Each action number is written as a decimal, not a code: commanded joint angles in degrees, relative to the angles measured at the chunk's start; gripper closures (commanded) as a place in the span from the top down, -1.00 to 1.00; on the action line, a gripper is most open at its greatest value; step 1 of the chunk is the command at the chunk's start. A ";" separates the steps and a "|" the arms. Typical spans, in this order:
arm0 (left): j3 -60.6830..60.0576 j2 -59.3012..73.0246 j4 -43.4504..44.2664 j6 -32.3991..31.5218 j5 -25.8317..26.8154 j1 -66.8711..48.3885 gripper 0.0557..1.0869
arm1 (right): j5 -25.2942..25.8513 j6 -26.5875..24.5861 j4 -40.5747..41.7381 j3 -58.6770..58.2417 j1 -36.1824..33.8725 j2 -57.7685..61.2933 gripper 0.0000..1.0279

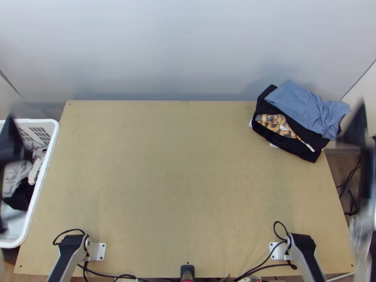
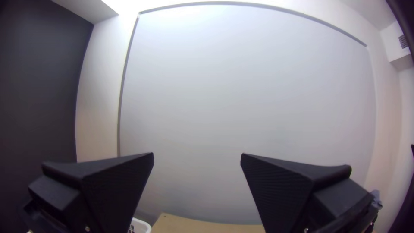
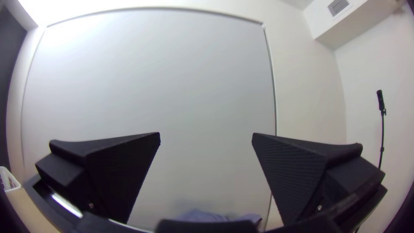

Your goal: Fold the t-shirt

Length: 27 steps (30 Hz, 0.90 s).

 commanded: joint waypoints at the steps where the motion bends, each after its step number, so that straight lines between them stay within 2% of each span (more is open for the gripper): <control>1: -28.20 -28.72 13.33 1.11 -1.92 0.77 0.90 | -1.81 -0.90 6.15 -24.76 1.23 -34.44 0.93; 2: -31.54 -31.62 14.91 1.29 -1.92 0.77 0.90 | -1.37 1.21 -1.15 -22.30 0.00 -34.00 0.93; 3: -34.53 -34.00 15.44 1.64 -2.01 0.77 0.90 | -1.28 2.97 -4.75 -22.74 -0.53 -33.91 0.93; 7: -42.44 -34.61 14.12 0.85 -5.35 1.21 0.90 | -1.11 5.87 -10.99 -30.38 -0.35 -34.18 0.93; 9: -46.75 -34.61 14.30 -0.12 -5.35 1.39 0.90 | -1.11 9.38 -10.11 -36.71 -0.53 -34.18 0.93; 16: -64.06 -34.52 18.34 -3.55 -5.18 1.21 0.90 | -0.49 13.69 -11.34 -53.24 -1.85 -34.00 0.93; 18: -68.19 -34.52 21.59 -3.28 -5.35 1.47 0.90 | -0.49 18.61 -11.43 -53.15 -1.85 -32.77 0.93; 19: -69.78 -34.52 23.26 -3.28 -5.26 1.91 0.90 | -0.49 19.14 -11.43 -53.15 -1.67 -33.03 0.93; 21: -71.80 -34.52 25.11 -4.43 -5.26 2.26 0.90 | -0.49 19.05 -11.43 -53.15 -1.94 -34.00 0.93; 27: -73.64 -34.26 30.12 -2.49 -4.74 2.44 0.90 | -0.49 19.05 -11.43 -53.15 -1.94 -33.82 0.93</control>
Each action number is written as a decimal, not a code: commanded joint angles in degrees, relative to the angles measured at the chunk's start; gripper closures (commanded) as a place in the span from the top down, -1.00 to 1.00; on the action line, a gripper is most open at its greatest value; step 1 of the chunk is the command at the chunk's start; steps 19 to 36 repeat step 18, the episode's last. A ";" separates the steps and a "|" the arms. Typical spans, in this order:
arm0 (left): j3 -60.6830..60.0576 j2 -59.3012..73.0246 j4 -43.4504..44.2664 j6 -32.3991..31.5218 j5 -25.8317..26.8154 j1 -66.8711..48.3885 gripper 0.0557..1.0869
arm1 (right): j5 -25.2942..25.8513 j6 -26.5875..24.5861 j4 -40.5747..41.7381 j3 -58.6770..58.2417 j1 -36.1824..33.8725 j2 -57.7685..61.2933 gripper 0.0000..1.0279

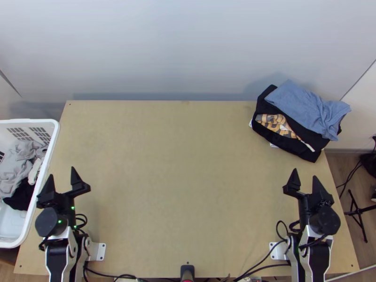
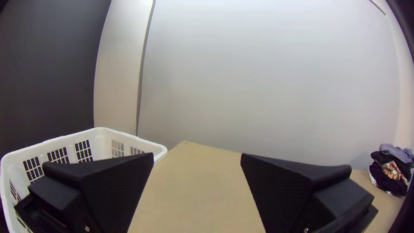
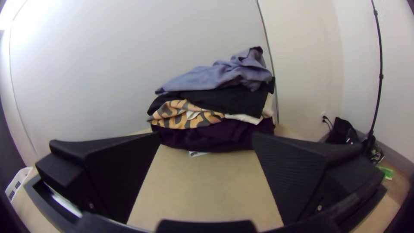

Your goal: Fold the t-shirt

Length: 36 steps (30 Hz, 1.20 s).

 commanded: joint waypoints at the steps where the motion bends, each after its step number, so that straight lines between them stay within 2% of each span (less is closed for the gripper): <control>1: -5.38 -0.32 4.88 1.60 0.31 0.41 0.90 | 0.14 1.41 -0.33 -2.20 -0.16 -0.38 0.93; 36: -5.38 -0.32 4.79 2.30 0.40 0.41 0.90 | 0.14 1.41 -0.33 -2.20 -0.16 -0.38 0.93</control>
